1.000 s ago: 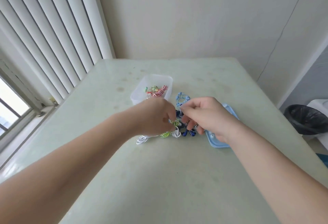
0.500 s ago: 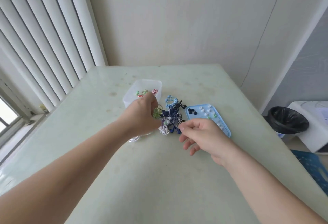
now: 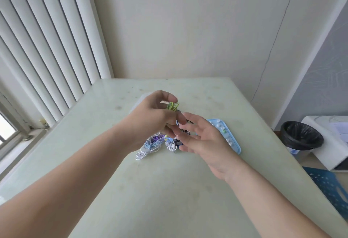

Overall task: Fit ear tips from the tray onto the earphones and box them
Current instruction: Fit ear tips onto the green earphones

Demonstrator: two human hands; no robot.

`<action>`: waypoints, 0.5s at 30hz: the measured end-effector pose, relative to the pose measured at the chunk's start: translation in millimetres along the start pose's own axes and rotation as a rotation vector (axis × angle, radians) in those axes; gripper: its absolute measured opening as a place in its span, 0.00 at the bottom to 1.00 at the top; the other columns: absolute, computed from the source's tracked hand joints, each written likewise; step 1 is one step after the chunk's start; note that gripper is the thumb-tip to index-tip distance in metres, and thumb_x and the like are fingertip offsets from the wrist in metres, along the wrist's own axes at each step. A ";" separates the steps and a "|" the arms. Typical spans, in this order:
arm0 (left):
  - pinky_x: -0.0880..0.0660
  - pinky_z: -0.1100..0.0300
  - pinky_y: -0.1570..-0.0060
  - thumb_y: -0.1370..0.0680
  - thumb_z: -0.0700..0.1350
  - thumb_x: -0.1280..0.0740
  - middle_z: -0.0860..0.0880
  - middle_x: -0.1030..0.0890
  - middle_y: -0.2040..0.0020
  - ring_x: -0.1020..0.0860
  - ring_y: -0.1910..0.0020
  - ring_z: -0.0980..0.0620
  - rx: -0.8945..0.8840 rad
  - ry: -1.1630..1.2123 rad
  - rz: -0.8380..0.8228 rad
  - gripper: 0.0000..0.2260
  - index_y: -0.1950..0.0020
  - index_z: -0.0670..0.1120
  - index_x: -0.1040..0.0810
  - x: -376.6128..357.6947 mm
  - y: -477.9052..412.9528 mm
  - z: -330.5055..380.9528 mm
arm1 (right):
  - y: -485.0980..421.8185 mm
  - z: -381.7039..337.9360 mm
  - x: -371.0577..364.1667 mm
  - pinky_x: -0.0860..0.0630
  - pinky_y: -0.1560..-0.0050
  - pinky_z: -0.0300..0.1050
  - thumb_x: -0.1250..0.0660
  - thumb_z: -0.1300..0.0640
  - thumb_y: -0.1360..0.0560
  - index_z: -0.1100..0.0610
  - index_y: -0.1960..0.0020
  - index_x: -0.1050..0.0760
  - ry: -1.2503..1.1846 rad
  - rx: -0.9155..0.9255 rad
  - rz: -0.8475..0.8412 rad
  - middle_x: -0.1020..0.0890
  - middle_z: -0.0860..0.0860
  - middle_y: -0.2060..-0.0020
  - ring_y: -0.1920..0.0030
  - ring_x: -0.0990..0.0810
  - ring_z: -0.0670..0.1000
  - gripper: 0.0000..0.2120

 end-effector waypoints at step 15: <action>0.26 0.54 0.60 0.29 0.33 0.35 0.42 0.24 0.61 0.24 0.61 0.42 -0.029 0.193 -0.401 0.06 0.55 0.41 0.26 -47.5 20.4 25.2 | 15.8 -9.8 0.5 0.30 0.28 0.54 0.27 0.49 0.29 0.47 0.37 0.22 0.114 0.101 -0.147 0.21 0.46 0.35 0.30 0.28 0.46 0.20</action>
Point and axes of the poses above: each hand's wrist, its own y-axis away from the middle knuckle, its own x-axis out of the back of the hand, z = x × y, the point moved 9 cm from there along -y, towards the middle knuckle
